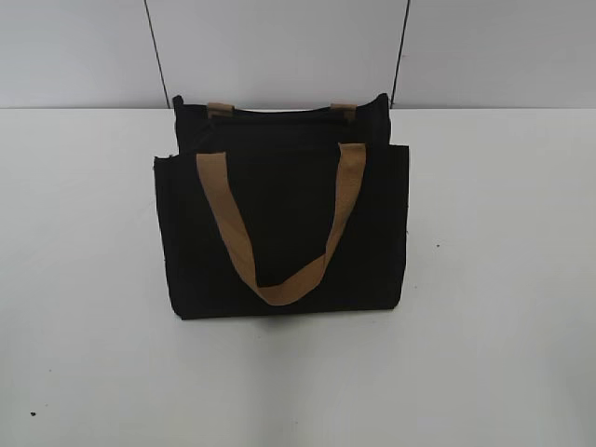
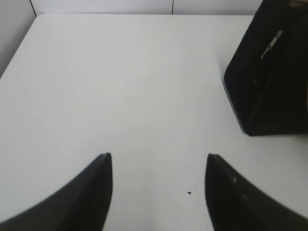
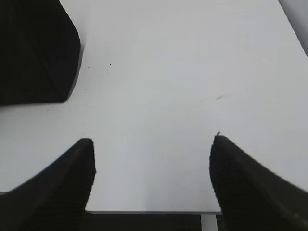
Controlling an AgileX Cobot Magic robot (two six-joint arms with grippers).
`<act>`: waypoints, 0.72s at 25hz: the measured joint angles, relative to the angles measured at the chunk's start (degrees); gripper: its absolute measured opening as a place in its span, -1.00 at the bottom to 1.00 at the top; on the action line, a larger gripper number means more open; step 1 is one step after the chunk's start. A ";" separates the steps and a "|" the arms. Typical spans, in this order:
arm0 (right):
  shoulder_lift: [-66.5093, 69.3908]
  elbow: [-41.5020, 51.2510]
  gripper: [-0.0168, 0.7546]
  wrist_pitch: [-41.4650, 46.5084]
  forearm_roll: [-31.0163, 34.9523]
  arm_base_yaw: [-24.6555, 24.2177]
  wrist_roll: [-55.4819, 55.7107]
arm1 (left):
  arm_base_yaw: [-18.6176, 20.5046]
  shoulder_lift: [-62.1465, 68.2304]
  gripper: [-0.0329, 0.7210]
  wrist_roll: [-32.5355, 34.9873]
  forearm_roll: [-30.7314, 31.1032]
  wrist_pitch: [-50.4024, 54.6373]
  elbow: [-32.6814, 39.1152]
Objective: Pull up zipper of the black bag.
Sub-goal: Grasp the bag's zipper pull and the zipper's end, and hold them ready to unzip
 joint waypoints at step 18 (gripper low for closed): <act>0.00 0.00 0.51 0.00 0.00 0.00 0.00 | 0.00 0.00 0.33 0.00 0.00 0.00 0.00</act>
